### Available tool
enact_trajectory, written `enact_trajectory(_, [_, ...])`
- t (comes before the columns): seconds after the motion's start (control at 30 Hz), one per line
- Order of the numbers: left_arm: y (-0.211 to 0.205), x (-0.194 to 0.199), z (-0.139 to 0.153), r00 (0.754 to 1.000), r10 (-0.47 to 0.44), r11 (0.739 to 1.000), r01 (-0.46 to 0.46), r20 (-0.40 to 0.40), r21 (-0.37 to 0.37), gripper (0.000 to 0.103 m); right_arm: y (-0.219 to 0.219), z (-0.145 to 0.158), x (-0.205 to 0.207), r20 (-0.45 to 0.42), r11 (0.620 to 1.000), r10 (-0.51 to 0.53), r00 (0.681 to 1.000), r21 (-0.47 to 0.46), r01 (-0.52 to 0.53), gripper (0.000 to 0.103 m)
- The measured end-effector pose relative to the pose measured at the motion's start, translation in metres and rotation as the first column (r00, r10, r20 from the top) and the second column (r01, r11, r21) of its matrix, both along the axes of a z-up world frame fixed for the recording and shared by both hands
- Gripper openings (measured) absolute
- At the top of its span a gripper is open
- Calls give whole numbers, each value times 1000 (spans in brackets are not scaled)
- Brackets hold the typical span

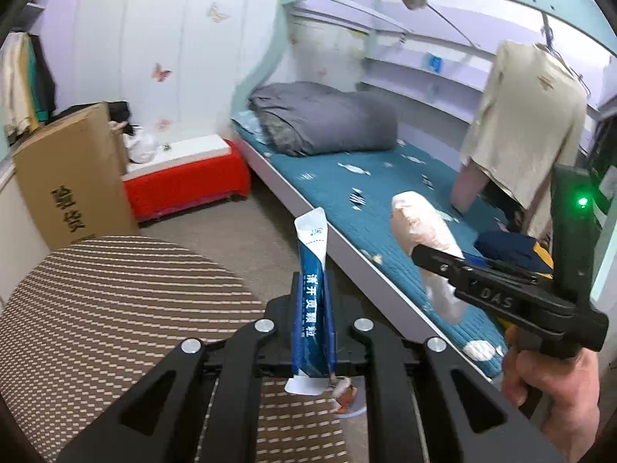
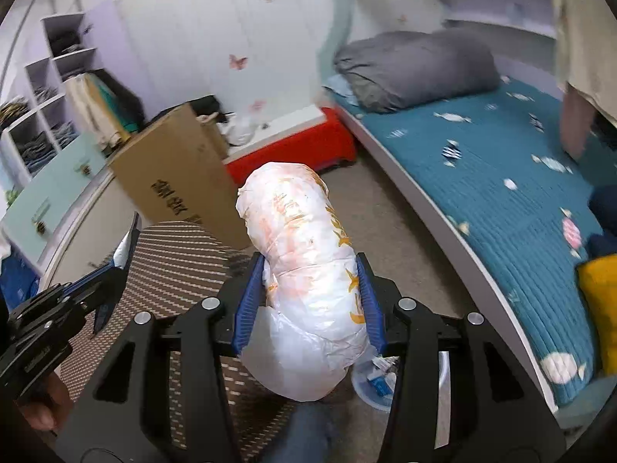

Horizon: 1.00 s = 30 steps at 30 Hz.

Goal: Collect trash
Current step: 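Carry the white bag and blue tube over the basin and open both tools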

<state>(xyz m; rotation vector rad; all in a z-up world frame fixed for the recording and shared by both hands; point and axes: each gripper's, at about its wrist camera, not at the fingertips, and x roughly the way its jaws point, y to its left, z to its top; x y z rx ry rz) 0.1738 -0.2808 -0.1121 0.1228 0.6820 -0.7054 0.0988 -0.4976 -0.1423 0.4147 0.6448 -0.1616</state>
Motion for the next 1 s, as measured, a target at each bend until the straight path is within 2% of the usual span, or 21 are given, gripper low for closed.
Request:
enact_trajectory(0.13, [-33, -4, -19, 997, -51, 998, 52, -52, 20, 10, -26, -23, -6, -43, 998, -51, 998, 38, 53, 46])
enact_trajectory(0.4, [-97, 1, -81, 976, -106, 985, 129, -189, 113, 10, -66, -82, -7, -152, 984, -116, 982, 116, 134, 46])
enact_trajectory(0.7, [-134, 13, -126, 959, -111, 966, 166, -260, 200, 10, -90, -131, 1, -231, 969, -137, 963, 170, 178, 47])
enact_trajectory(0.8, [-143, 19, -139, 949, -124, 956, 193, -290, 223, 12, -95, -147, 7, -254, 964, -134, 958, 190, 185, 51])
enact_trajectory(0.83, [-145, 22, -142, 946, -128, 952, 201, -298, 229, 16, -96, -153, 9, -260, 962, -135, 956, 196, 190, 53])
enact_trajectory(0.87, [-150, 25, -146, 943, -130, 947, 209, -307, 243, 26, -99, -158, 11, -263, 960, -138, 955, 201, 194, 62])
enact_trajectory(0.9, [-152, 28, -149, 943, -123, 945, 206, -309, 253, 60, -101, -162, 12, -271, 957, -141, 952, 207, 201, 69])
enact_trajectory(0.93, [-151, 31, -150, 952, -96, 948, 176, -291, 265, 82, -103, -169, 13, -282, 952, -147, 948, 220, 213, 78])
enact_trajectory(1.0, [-149, 33, -148, 964, -71, 956, 139, -258, 257, 87, -111, -179, 11, -285, 933, -159, 945, 269, 238, 85])
